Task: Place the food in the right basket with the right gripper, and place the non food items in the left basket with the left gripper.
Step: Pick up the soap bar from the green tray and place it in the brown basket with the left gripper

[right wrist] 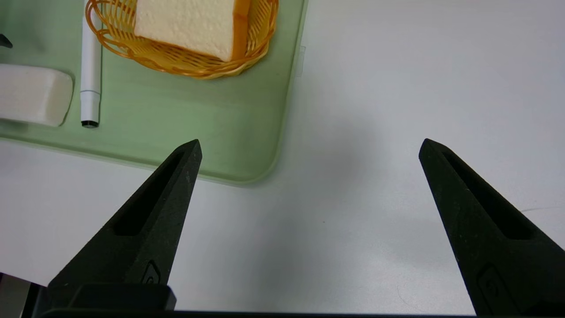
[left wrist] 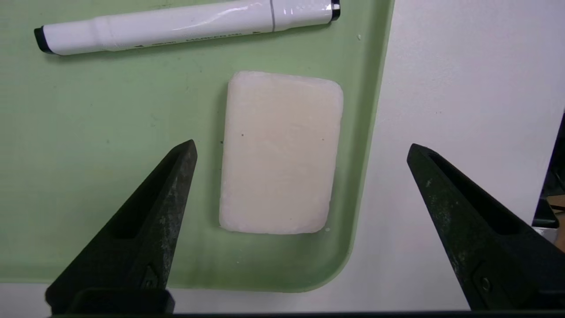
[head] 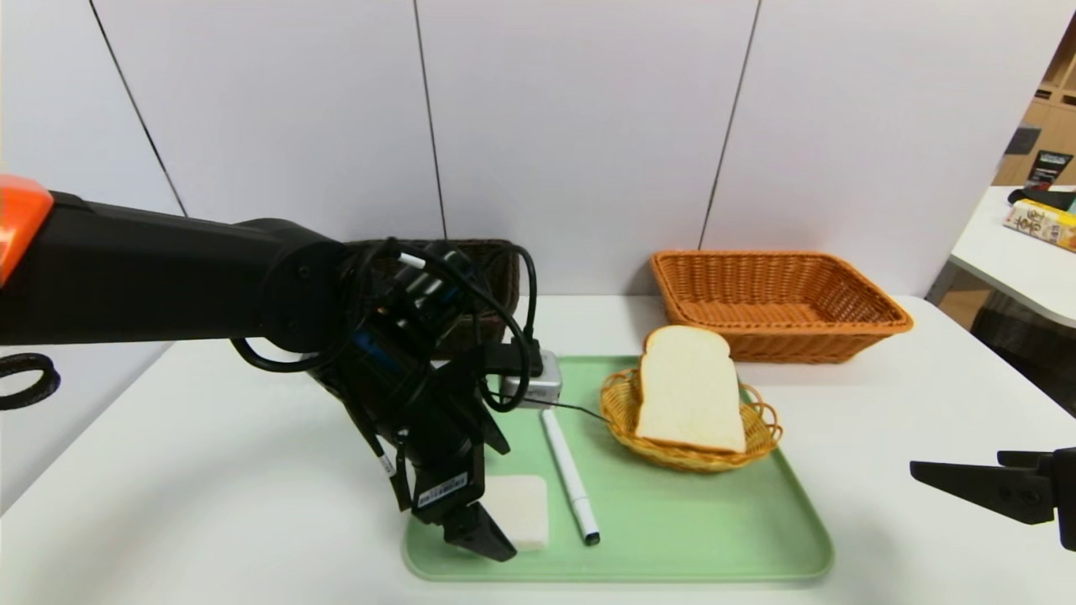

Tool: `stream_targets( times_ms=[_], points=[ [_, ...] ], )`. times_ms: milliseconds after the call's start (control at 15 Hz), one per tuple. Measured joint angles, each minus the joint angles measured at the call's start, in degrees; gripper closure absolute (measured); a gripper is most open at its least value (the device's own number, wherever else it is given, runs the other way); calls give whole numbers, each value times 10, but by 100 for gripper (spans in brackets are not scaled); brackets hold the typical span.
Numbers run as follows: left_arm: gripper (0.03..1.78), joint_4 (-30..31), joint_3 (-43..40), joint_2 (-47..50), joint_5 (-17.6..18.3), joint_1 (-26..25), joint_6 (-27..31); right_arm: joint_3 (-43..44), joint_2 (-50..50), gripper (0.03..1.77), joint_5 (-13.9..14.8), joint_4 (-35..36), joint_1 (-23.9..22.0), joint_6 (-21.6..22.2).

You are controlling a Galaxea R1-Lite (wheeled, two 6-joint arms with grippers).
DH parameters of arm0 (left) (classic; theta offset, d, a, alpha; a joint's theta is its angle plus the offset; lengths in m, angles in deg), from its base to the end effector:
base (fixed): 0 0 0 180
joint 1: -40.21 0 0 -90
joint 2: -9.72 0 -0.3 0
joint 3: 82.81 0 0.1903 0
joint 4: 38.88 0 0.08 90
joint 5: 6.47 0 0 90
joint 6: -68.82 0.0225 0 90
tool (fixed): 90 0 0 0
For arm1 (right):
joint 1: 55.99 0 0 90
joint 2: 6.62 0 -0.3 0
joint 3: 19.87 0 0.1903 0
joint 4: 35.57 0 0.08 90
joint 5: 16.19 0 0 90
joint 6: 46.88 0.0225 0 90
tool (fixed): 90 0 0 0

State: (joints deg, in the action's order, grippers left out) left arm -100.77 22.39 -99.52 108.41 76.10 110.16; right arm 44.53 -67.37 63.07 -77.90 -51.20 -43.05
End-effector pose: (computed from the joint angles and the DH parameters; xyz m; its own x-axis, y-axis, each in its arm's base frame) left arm 0.2615 -0.2009 0.1782 0.0531 -0.5577 -0.8283 0.9923 0.1227 -0.0190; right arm 0.1223 0.0145 0.2101 0.7487 0.2497 -0.6140 -0.1849 0.9682 0.1683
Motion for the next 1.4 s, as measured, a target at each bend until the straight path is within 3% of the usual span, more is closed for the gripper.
stream_targets(
  times_ms=[200, 733, 1000, 1400],
  points=[
    [12, 57, -30, 0, -27, 0, 0, 0, 0, 10, 0, 0, 0, 0],
    [12, 102, -81, 8, -29, 0, 1, 0, 0, 10, 0, -1, -1, 0],
    [12, 164, -118, 11, -28, 0, 1, 0, 1, 10, 0, 0, 0, 0],
    [12, 170, -134, 16, -27, 0, 4, 1, 1, 10, -1, 0, 0, 0]
  ],
)
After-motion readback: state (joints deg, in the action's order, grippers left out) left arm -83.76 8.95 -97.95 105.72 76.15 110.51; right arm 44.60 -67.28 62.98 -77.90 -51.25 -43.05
